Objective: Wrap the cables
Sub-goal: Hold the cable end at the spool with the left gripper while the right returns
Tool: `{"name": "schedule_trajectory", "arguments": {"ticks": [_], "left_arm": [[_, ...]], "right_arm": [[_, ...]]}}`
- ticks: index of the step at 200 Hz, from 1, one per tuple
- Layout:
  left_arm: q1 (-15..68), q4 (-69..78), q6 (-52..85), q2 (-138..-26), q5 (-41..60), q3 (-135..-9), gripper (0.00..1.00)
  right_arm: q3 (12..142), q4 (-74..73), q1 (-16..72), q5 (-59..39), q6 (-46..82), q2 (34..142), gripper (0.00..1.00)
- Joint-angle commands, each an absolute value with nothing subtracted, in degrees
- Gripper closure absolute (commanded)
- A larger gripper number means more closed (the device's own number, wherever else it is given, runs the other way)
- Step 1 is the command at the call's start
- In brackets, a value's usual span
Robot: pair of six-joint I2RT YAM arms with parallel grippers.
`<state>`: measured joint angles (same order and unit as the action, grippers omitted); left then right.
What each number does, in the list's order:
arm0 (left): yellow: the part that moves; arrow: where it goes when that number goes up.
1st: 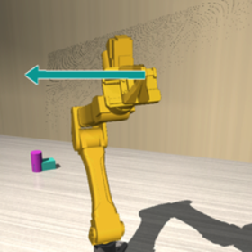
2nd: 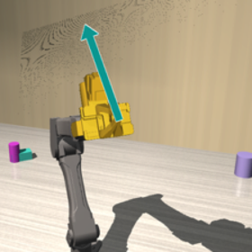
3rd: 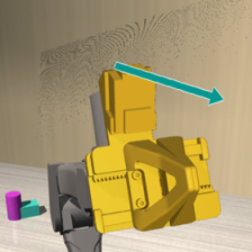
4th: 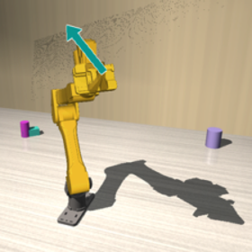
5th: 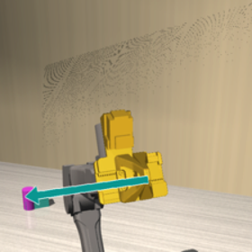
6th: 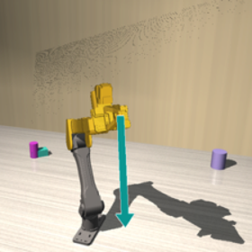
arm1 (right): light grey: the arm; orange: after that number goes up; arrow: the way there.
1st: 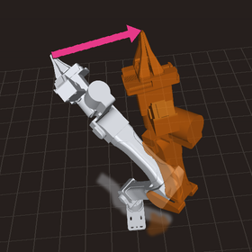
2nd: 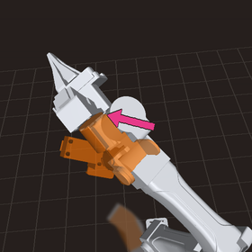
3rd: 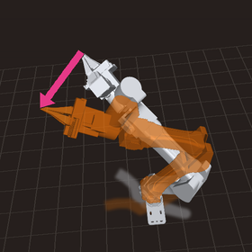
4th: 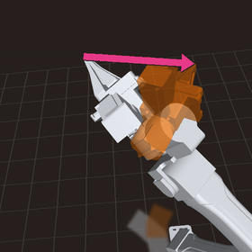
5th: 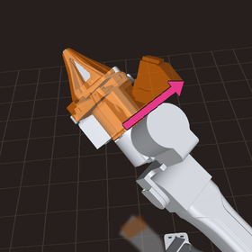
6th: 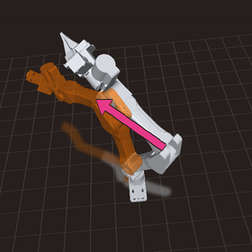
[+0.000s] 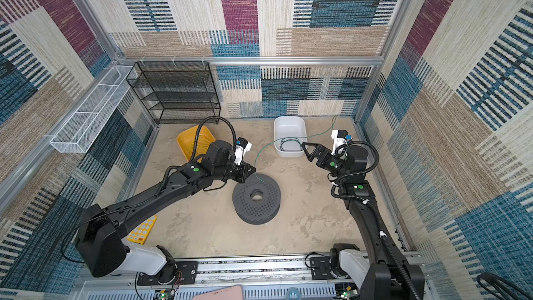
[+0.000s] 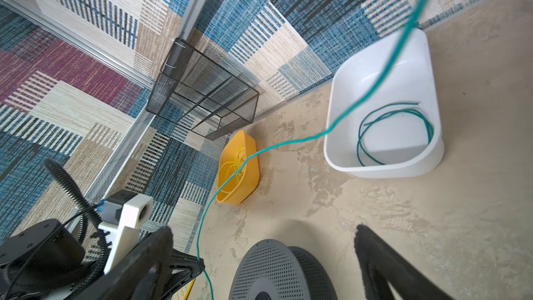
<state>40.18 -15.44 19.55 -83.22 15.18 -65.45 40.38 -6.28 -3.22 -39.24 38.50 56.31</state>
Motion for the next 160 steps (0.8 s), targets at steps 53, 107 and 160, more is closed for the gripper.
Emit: {"name": "schedule_trajectory", "arguments": {"ticks": [53,107,160], "left_arm": [[39.8,-11.9,21.4,-83.0,14.3,-66.2,1.00],[39.7,-11.9,20.7,-81.9,14.9,-66.6,1.00],[39.1,-13.1,20.7,-83.7,18.4,-67.9,1.00]], "right_arm": [[44.1,-5.9,-3.2,-19.6,36.7,50.6,0.00],[43.4,-12.8,2.9,-35.0,33.1,56.8,0.53],[38.1,-14.7,18.2,-34.4,26.8,63.4,0.78]]}}
